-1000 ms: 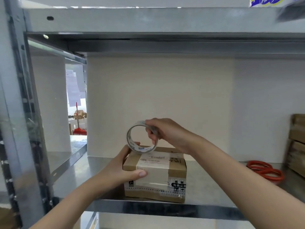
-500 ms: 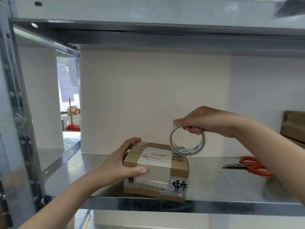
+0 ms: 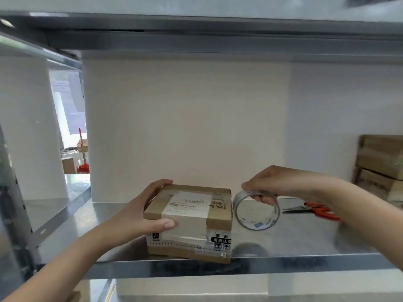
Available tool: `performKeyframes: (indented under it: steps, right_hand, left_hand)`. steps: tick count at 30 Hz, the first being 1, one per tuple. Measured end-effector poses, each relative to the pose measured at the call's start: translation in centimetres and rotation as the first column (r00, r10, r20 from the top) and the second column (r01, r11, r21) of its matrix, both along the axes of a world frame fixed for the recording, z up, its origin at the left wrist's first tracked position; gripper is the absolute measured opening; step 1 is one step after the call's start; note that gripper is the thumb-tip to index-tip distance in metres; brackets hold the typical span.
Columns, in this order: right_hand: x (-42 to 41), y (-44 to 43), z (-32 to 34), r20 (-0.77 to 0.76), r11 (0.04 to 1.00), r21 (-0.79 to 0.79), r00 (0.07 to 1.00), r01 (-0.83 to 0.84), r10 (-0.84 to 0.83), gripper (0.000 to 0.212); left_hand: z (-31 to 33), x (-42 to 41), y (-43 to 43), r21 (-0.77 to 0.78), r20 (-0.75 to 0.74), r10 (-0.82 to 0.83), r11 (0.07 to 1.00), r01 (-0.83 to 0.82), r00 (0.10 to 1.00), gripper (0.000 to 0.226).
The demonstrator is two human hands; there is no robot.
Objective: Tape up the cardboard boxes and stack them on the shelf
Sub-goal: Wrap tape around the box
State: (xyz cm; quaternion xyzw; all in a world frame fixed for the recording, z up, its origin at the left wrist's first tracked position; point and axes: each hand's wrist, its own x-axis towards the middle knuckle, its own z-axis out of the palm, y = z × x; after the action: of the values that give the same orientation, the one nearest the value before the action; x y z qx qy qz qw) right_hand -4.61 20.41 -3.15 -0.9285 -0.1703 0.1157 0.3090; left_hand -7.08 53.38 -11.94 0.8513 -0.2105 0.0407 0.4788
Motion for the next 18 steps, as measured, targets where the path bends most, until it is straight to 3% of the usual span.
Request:
performKeyframes:
  steps: [4, 6, 9, 12, 16, 18]
  right_hand:
    - [-0.7, 0.6, -1.8, 0.087, 0.998, -0.057, 0.996, -0.022, 0.027, 0.040]
    - [-0.6, 1.0, -2.5, 0.147, 0.998, -0.051, 0.989, -0.023, 0.030, 0.041]
    - [-0.1, 1.5, -3.1, 0.220, 0.997, -0.067, 0.974, -0.037, 0.051, 0.042]
    - [0.1, 2.1, -3.1, 0.230, 0.998, -0.048, 0.972, -0.045, 0.055, 0.040]
    - [0.0, 2.2, -3.0, 0.268, 0.998, -0.040, 0.962, -0.039, 0.048, 0.039]
    - [-0.2, 1.5, -3.1, 0.280, 1.000, 0.003, 0.960, -0.010, 0.009, 0.043]
  left_hand:
    - [0.9, -0.6, 0.3, 0.089, -0.046, -0.042, 0.995, 0.046, 0.998, 0.108]
    - [2.4, -1.3, 0.3, 0.244, -0.020, -0.053, 0.968, 0.056, 0.998, 0.098]
    - [5.8, -2.8, -0.9, 0.552, 0.149, -0.116, 0.833, 0.014, 0.982, 0.073]
    - [7.9, -3.6, -4.7, 0.692, 0.231, -0.250, 0.722, 0.022, 0.940, 0.067]
    - [6.8, -0.6, -9.4, 0.807, 0.071, -0.321, 0.575, 0.135, 0.944, 0.091]
    - [6.4, 1.1, -9.4, 0.793, -0.071, -0.271, 0.568, 0.219, 0.960, 0.095]
